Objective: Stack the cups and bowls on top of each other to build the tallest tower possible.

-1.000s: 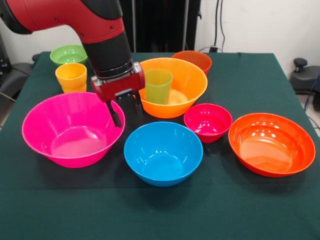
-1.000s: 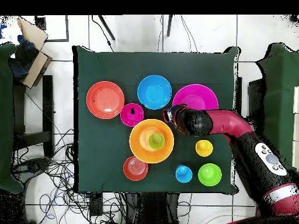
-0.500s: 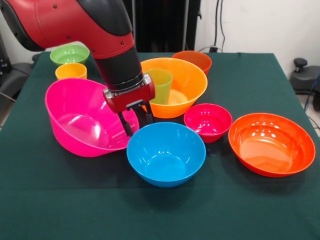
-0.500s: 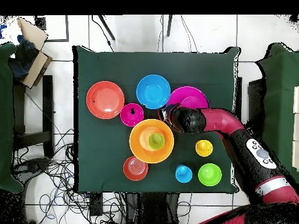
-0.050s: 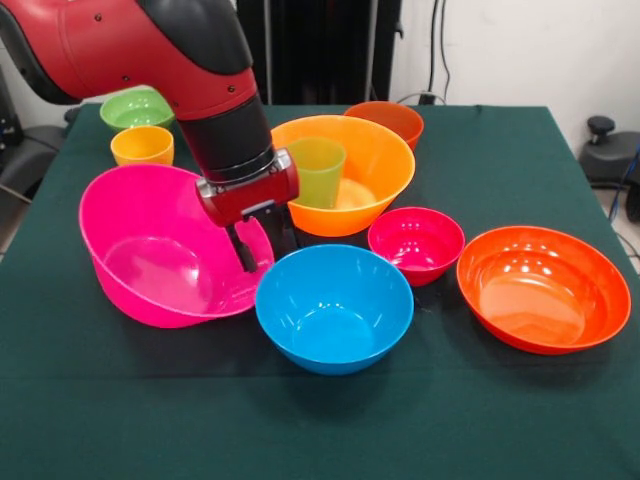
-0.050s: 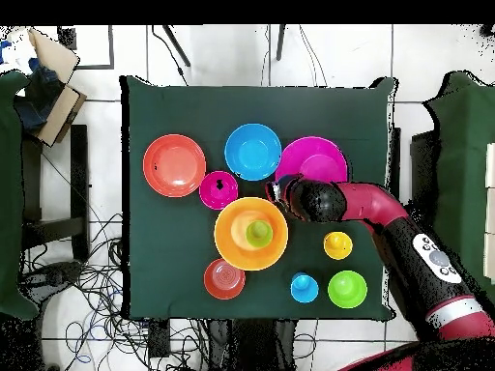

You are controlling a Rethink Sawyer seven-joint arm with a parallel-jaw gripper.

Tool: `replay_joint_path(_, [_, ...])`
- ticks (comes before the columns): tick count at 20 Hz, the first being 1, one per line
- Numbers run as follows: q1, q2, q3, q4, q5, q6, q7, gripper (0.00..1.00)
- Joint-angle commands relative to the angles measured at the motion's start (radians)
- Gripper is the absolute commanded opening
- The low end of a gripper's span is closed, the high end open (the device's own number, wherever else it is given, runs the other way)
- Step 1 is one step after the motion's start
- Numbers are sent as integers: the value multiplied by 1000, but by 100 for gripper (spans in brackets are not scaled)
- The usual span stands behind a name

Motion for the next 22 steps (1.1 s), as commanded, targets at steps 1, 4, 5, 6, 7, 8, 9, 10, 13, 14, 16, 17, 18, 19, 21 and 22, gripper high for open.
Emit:
replay_joint_path(1, [-14, -35, 6, 1, -45, 39, -142, 100])
replay_joint_path(4, [-24, -27, 23, -1, -38, 64, -175, 100])
replay_joint_path(5, [-27, -28, 26, -4, -36, 73, -182, 100])
replay_joint_path(6, [-28, -31, 27, -8, -36, 80, -188, 100])
replay_joint_path(7, [-29, -33, 29, -13, -38, 87, -196, 100])
replay_joint_path(8, [-27, -35, 30, -21, -38, 97, -203, 100])
replay_joint_path(9, [-28, -38, 32, -28, -38, 106, -213, 100])
replay_joint_path(10, [-27, -40, 33, -38, -37, 118, -221, 100])
replay_joint_path(13, [-29, -45, 35, -53, -37, 137, -235, 100])
replay_joint_path(14, [-26, -47, 33, -57, -37, 141, -231, 100])
replay_joint_path(16, [-21, -55, 32, -55, -37, 143, -222, 100])
replay_joint_path(17, [-17, -59, 31, -54, -37, 144, -216, 100])
replay_joint_path(18, [-22, -67, 33, -53, -33, 154, -220, 100])
replay_joint_path(19, [-24, -73, 34, -50, -31, 159, -221, 100])
replay_joint_path(21, [-25, -81, 36, -49, -30, 168, -224, 100])
replay_joint_path(22, [-25, -85, 37, -51, -28, 175, -227, 100])
